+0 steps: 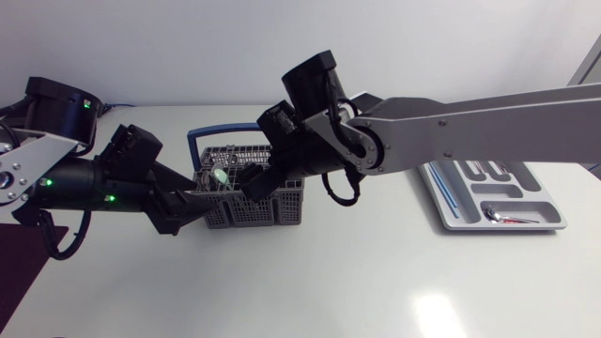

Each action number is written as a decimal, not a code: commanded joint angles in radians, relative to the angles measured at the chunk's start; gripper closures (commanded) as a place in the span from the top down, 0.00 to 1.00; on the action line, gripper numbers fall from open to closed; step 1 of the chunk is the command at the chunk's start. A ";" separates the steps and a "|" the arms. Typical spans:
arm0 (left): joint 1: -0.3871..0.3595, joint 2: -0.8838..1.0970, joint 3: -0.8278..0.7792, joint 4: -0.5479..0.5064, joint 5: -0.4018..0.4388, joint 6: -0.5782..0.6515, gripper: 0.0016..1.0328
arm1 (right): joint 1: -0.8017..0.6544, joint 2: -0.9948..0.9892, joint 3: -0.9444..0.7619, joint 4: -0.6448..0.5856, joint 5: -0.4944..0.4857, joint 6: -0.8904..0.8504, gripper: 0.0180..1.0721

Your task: Unload the cutlery basket into the drawer organizer.

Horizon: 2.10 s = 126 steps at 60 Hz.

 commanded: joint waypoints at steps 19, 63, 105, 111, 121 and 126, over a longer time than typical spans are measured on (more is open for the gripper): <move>0.010 -0.013 -0.046 0.016 0.013 0.002 0.81 | 0.030 0.085 0.012 0.034 0.048 0.060 0.85; 0.002 -0.016 -0.059 0.030 0.013 0.004 0.81 | 0.027 0.165 0.063 0.109 0.096 0.092 0.60; -0.001 -0.002 -0.073 0.065 0.015 0.007 0.81 | 0.012 0.198 0.071 0.144 0.076 0.088 0.30; -0.003 0.001 -0.073 0.068 0.015 0.007 0.81 | 0.009 0.197 0.071 0.155 0.071 0.088 0.26; -0.009 0.003 -0.073 0.074 0.015 0.005 0.81 | 0.006 0.201 0.068 0.160 0.059 0.086 0.23; -0.010 0.003 -0.072 0.074 0.015 0.004 0.81 | 0.006 0.205 0.065 0.160 0.050 0.086 0.19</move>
